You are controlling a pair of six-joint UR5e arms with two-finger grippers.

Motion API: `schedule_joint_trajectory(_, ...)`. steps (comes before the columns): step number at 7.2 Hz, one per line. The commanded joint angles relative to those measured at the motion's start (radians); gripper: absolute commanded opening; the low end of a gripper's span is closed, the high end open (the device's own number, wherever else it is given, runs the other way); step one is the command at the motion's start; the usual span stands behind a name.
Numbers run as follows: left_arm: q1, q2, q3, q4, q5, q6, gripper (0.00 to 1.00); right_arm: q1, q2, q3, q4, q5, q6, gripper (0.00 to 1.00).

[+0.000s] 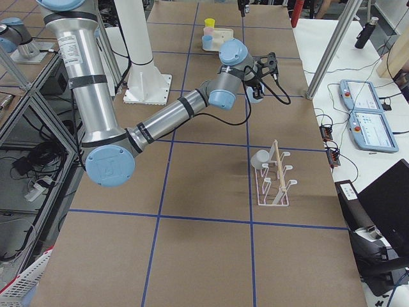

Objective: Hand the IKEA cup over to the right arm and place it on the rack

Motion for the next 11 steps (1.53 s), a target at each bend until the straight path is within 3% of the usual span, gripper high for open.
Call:
schedule_joint_trajectory(1,-0.017,0.003,-0.002,0.091,0.001,0.107,1.0,0.088,-0.013,-0.048,-0.247,0.012,-0.431,0.24)
schedule_joint_trajectory(4,-0.013,0.005,-0.003,0.122,0.003,0.109,1.0,0.096,-0.013,-0.228,-0.249,0.001,-0.572,0.23)
schedule_joint_trajectory(11,-0.014,0.006,-0.011,0.122,0.007,0.109,1.0,0.088,0.021,-0.384,-0.183,-0.035,-0.594,0.23)
